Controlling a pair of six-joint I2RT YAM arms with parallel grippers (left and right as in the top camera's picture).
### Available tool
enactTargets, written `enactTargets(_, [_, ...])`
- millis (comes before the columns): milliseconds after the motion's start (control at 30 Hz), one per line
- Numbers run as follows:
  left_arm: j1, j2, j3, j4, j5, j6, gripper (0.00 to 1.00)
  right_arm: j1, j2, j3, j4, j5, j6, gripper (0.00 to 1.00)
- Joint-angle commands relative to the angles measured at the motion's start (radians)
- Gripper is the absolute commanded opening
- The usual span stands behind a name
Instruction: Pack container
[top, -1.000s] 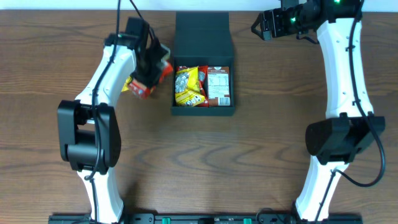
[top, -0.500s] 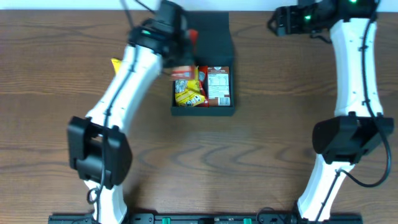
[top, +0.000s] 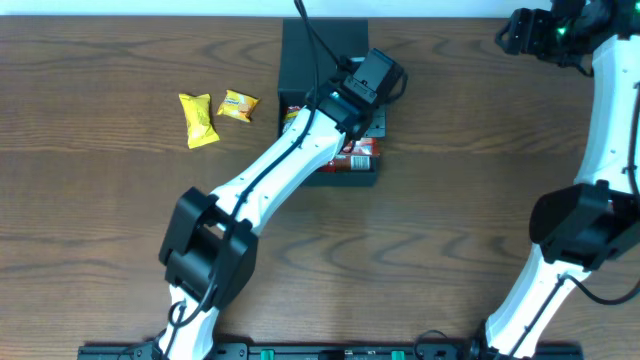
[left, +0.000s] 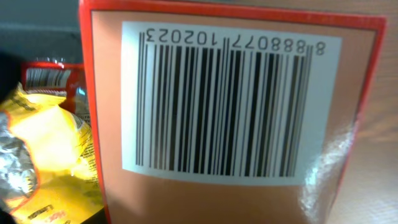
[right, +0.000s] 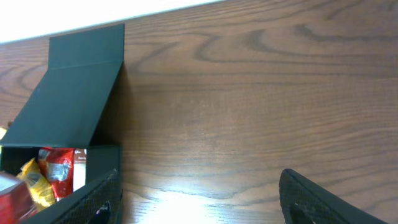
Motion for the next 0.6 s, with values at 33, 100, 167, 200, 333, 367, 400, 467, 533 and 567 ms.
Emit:
enactTargets(33, [0.006,0.042,0.010,0.001,-0.031,-0.058,0.06,-0.009,0.006,0.001,-0.005,0.000,0.005,0.82])
enactTargets(100, [0.006,0.058,0.010,0.000,-0.030,-0.058,0.06,-0.009,0.006,0.001,-0.005,0.000,0.005,0.82])
enactTargets(167, [0.006,0.071,0.010,0.002,-0.028,-0.058,0.06,-0.009,0.006,0.001,-0.005,0.000,0.004,0.82])
enactTargets(200, [0.006,0.078,0.010,0.002,-0.027,-0.058,0.06,-0.009,0.006,0.001,-0.006,0.000,0.002,0.82])
enactTargets(333, [0.006,0.101,0.010,0.001,-0.019,-0.058,0.07,-0.008,0.006,0.001,-0.008,0.000,0.002,0.82])
enactTargets(367, [0.006,0.104,0.010,0.001,-0.019,-0.058,0.13,-0.008,0.006,0.001,-0.008,0.000,0.002,0.82])
enactTargets(400, [0.006,0.105,0.010,0.002,-0.020,-0.058,0.30,-0.008,0.006,0.001,-0.011,0.000,0.002,0.82])
enactTargets(467, [0.007,0.105,0.010,0.010,-0.026,-0.045,0.72,-0.008,0.006,0.001,-0.013,0.000,0.002,0.82])
enactTargets(533, [0.011,0.101,0.011,0.013,-0.026,-0.010,0.95,-0.008,0.006,0.001,-0.014,0.000,0.002,0.82])
enactTargets(567, [0.014,0.097,0.011,0.012,-0.026,0.004,0.95,-0.008,0.006,0.001,-0.014,0.000,0.002,0.82])
